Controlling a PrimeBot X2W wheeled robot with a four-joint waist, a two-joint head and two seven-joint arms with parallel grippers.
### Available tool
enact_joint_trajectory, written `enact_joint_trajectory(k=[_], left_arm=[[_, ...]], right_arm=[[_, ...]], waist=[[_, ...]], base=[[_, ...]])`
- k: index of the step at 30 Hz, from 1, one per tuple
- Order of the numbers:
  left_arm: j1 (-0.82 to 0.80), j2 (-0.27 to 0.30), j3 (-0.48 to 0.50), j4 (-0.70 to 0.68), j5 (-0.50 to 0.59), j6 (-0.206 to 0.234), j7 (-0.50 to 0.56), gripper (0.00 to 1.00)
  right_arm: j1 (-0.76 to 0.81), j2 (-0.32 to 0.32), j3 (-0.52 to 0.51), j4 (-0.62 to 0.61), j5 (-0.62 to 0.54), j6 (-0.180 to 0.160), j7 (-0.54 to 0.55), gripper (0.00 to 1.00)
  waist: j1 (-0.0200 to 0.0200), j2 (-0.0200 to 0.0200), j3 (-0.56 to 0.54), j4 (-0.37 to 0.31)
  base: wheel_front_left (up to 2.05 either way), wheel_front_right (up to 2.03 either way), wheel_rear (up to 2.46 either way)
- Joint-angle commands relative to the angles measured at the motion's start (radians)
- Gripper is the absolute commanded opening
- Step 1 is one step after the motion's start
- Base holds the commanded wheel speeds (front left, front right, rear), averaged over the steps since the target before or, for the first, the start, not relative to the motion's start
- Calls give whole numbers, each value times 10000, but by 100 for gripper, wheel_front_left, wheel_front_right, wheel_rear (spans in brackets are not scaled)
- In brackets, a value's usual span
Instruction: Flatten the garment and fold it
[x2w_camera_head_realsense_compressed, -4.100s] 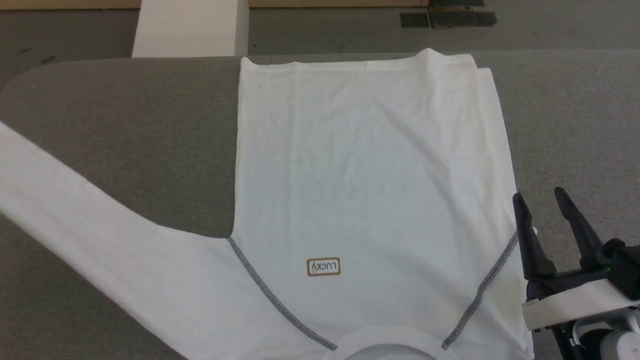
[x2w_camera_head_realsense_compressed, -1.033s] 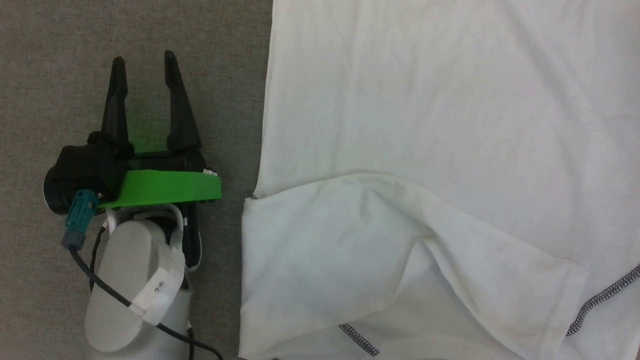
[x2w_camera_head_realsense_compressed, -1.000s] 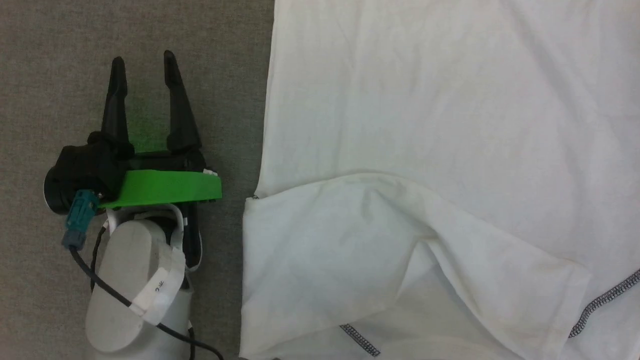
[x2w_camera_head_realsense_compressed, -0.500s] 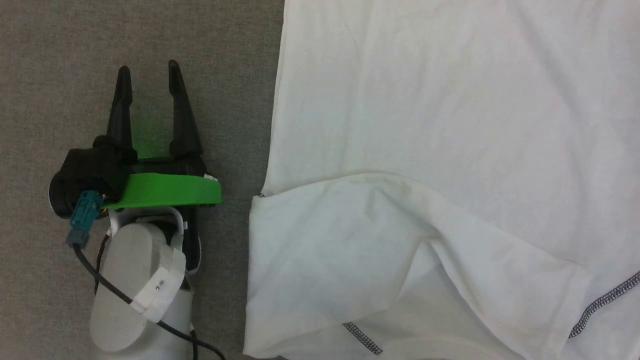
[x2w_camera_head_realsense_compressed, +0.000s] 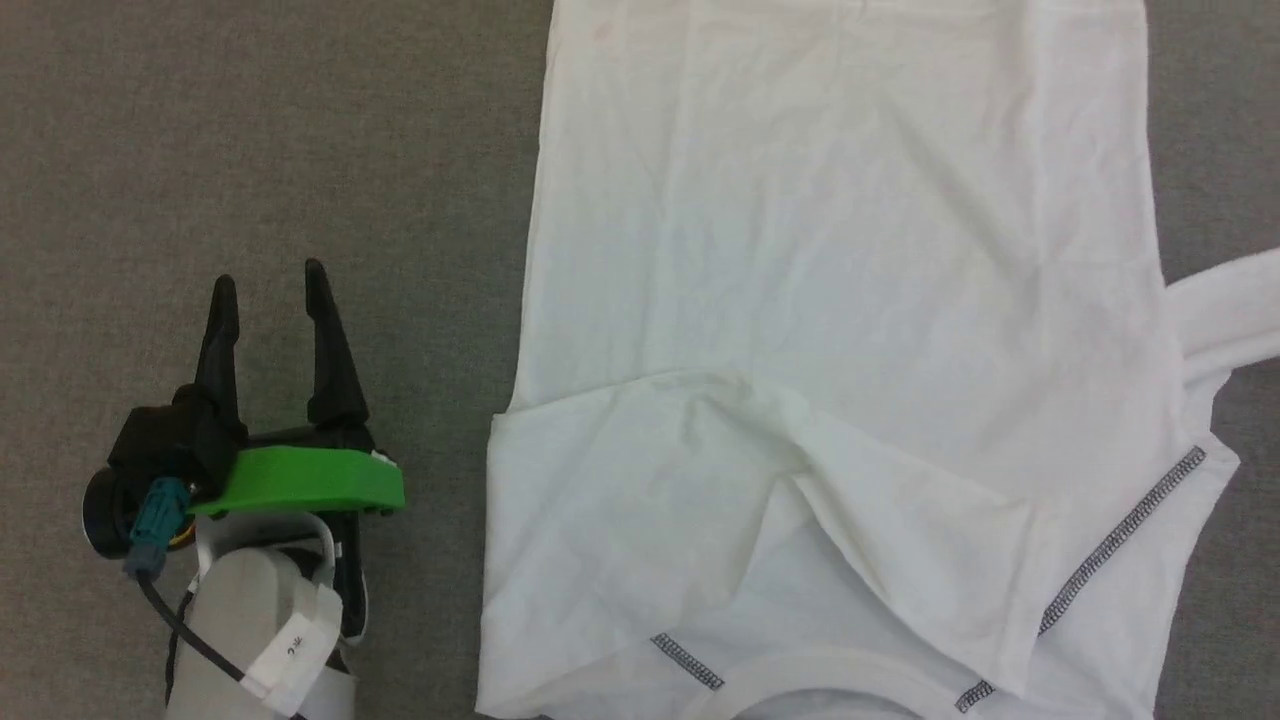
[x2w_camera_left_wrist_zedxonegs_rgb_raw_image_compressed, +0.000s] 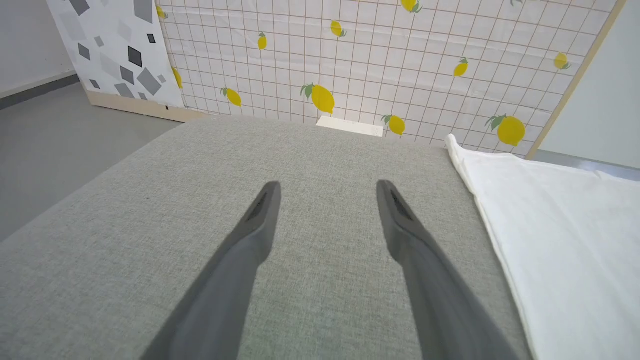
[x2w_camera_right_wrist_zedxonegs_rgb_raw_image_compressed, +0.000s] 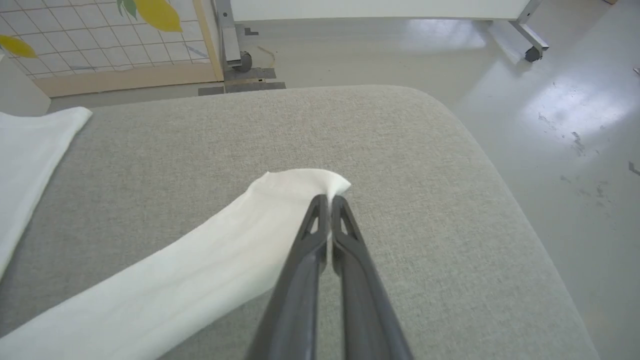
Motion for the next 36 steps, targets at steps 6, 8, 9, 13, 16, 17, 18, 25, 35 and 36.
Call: enact_joint_trajectory(k=[6, 8, 9, 13, 16, 17, 18, 25, 35, 36], left_arm=[[470, 168, 174, 20, 131, -133, -36, 100], [543, 185, 178, 37, 122, -155, -36, 100], [582, 187, 174, 58, 114, -163, -36, 100], [720, 203, 147, 151, 88, -188, -36, 100], [786, 202, 88, 259, 44, -220, -36, 100], [799, 203, 77, 282, 35, -225, -36, 100], [816, 206, 64, 310, 24, -231, -36, 100], [859, 224, -72, 475, -25, -289, -26, 100], [757, 254, -227, 632, -93, -312, -11, 100], [748, 252, -247, 637, -101, -313, -11, 100]], right_arm=[[1163, 258, -1072, -1109, -160, -17, -309, 0], [1366, 276, -1370, -1456, -330, -17, -313, 0], [1461, 295, -1503, -1654, -405, -17, -290, 0], [1827, 287, -1811, -2372, -596, -17, -103, 0], [2349, 344, -1712, -3485, -394, -17, 389, 0], [2475, 378, -1650, -3827, -295, -17, 519, 0], [2648, 398, -1574, -4308, -197, -17, 659, 0], [3784, 967, -349, -8138, 353, -17, 1981, 0], [3689, 1010, 4873, -10814, 214, -17, 2930, 0], [3517, 1011, 5606, -10761, 126, -17, 2947, 0]], waist=[[1, 0, -1215, -913], [1, 0, -1359, -996], [1, 0, -1437, -1037], [1, 0, -1683, -1137], [1, 0, -1881, -1135], [1, 0, -1921, -1133], [1, 0, -1963, -1131], [1, 0, -2142, -1014], [1, 0, -2228, -816], [1, 0, -2220, -786]], base=[[0, 0, 0], [0, 0, 0], [0, 0, 0], [0, 0, 0], [0, 0, 0], [0, 0, 0], [0, 0, 0], [0, 0, 0], [0, 0, 0], [0, 0, 0]])
